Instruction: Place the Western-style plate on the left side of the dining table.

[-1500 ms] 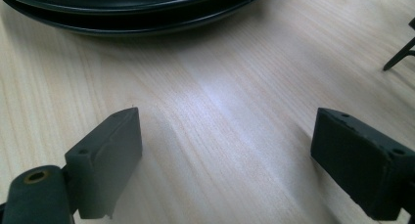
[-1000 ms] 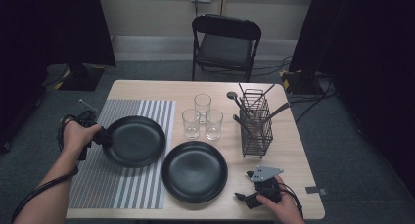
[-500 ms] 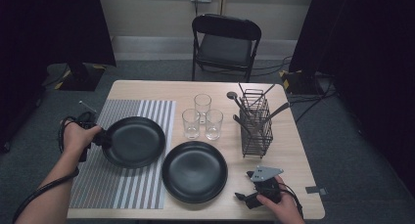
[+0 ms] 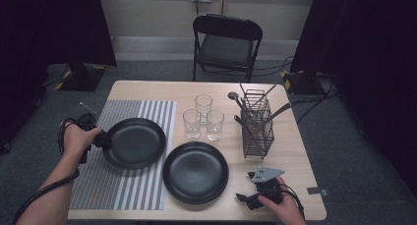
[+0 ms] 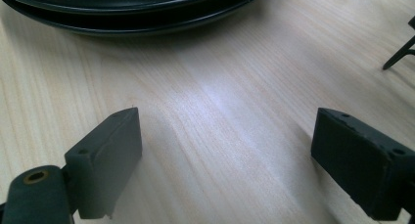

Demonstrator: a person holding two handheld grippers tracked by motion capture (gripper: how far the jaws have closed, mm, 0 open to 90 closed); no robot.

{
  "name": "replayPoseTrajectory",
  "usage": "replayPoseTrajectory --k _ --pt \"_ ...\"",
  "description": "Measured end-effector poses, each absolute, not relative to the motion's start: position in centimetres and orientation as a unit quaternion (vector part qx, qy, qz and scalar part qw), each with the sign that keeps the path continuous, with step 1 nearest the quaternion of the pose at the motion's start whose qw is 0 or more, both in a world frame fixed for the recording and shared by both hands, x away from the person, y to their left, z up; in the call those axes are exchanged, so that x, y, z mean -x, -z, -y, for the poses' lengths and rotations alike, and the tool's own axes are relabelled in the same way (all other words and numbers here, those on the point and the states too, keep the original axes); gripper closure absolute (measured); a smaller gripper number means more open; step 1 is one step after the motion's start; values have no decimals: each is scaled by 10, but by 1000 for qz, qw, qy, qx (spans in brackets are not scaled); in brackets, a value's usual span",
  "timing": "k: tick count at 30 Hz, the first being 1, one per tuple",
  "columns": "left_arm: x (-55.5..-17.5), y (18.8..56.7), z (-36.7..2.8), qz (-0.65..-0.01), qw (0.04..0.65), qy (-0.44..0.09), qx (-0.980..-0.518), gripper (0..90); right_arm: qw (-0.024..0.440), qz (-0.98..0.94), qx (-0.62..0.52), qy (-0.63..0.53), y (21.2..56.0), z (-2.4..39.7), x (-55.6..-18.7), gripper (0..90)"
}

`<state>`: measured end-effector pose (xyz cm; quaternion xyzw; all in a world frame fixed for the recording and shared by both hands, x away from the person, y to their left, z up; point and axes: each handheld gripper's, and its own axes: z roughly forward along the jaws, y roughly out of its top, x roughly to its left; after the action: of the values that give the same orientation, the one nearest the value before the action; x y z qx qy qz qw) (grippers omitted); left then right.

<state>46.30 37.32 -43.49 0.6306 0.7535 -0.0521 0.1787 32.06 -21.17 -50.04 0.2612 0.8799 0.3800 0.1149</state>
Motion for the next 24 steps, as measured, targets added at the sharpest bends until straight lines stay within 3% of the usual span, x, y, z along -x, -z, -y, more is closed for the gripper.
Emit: replayPoseTrajectory --k 10,11,12,24 --pt "-461 437 -379 -753 154 39 -638 747 115 -880 -261 -380 500 212 -321 110" --pt "-460 436 -380 -763 175 47 -620 734 115 -880 -261 -380 500 212 -321 108" --pt "-460 433 -385 -750 172 45 -637 723 114 -880 -260 -380 500 212 -321 106" --pt "-454 410 -391 -735 218 29 -641 682 113 -880 -260 -380 501 212 -321 105"
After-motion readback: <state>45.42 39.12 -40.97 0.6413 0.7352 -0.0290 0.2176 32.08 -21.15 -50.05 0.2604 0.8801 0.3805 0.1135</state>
